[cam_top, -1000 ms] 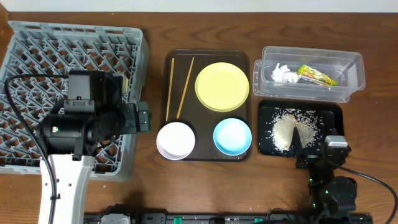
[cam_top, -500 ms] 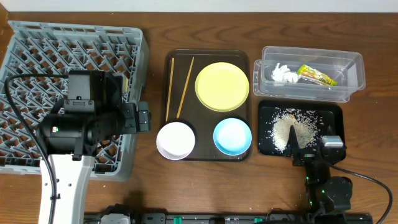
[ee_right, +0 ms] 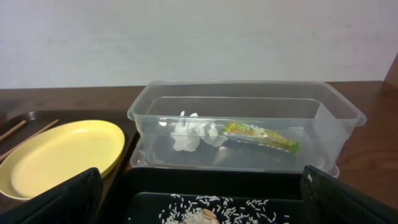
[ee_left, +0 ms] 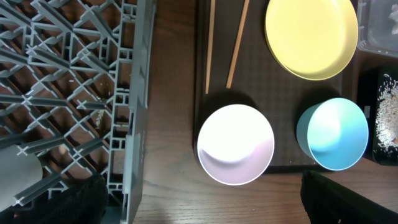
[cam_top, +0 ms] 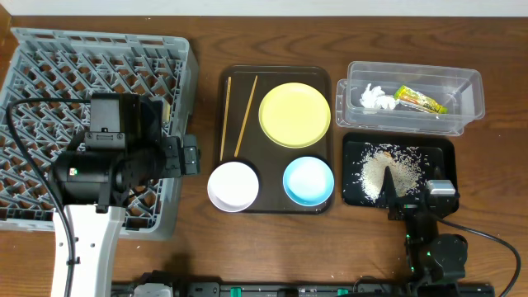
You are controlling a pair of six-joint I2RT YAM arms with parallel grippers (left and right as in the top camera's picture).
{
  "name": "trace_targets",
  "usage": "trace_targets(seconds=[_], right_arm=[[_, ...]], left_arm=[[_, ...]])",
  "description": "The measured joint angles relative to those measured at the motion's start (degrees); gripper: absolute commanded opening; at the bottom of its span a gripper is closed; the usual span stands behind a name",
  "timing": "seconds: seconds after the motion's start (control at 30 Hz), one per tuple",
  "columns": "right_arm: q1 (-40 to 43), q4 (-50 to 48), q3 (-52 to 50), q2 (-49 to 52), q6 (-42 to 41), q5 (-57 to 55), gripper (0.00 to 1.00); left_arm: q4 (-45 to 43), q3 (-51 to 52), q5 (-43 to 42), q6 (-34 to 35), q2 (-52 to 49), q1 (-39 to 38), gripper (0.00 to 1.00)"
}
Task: Sort waste into correct bins and load items into the dishwasher
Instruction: 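Grasp the wooden chopsticks with the left gripper and lift toward the rack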
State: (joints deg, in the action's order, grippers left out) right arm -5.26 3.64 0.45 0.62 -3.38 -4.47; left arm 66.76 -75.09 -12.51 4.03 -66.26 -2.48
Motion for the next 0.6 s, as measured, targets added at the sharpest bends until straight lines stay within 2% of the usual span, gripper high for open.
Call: trace_targets(seconds=[0.17,0.33,0.47,0.6], right_arm=[[0.00,0.00,0.00,0.00,0.00,0.00,0.99],[0.00,0.00,0.00,0.00,0.00,0.04,0.99],[0.00,0.02,0.00,0.00,0.00,0.09,0.99],[0.00,0.02,0.00,0.00,0.00,0.17,0.99]], left_arm=[[-1.18,0.00,-2.34,0.85,0.00,0.00,0.99],[-13.57,0.02,-5.55,1.92,-0.61,-0.96,1.00],[-20.59,-0.09,-5.68,2.27,-5.51,-6.12,0.91],[-23.89,-0.09,0.17,2.29,-15.43,-12.02,0.82]])
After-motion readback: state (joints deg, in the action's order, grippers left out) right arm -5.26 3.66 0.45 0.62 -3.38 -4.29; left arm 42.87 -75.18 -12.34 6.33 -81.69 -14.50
